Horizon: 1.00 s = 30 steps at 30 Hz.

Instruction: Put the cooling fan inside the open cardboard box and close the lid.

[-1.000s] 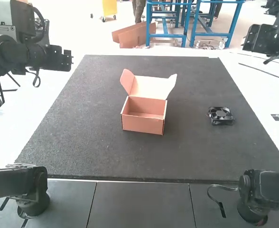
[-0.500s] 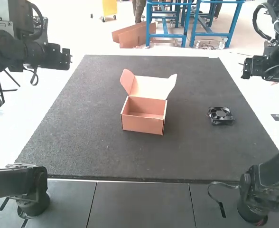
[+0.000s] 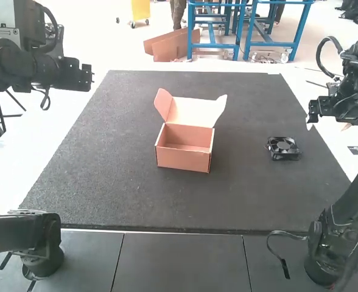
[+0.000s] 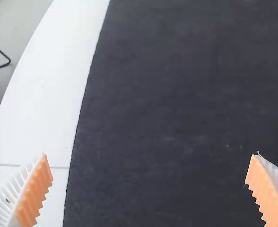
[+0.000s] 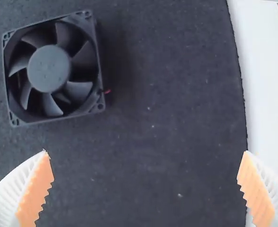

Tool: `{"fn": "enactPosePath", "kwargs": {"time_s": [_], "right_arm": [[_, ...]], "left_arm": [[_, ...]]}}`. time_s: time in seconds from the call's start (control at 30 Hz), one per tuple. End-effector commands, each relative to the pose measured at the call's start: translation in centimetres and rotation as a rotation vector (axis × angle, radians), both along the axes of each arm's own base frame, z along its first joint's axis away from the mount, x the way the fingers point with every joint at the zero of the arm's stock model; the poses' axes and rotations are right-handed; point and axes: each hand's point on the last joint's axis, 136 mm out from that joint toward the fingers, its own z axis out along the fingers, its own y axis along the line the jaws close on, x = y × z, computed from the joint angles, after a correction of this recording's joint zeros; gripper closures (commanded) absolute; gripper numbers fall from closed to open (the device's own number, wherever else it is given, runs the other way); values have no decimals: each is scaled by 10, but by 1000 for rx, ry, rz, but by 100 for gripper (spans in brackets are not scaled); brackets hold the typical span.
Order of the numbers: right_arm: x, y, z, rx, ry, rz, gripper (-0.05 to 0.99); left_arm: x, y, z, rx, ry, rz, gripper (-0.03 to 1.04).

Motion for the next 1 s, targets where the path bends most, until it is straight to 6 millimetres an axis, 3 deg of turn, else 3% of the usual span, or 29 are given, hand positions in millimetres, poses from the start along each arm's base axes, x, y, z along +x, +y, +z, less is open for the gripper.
{"fn": "enactPosePath", "kwargs": {"time_s": [0.0,0.43,0.7,0.97], "right_arm": [[13,-3,-2,13,-8,-1,4],[48,-11,-41,44,56,-35,4],[56,-11,-63,63,98,-49,4],[61,2,-77,92,129,-29,4]], "left_arm": [[3,-7,8,-23,-13,-29,4],[5,-9,-5,-29,36,-38,4],[7,-9,-8,-42,43,-29,4],[10,-9,-10,-45,47,-27,4]]}}
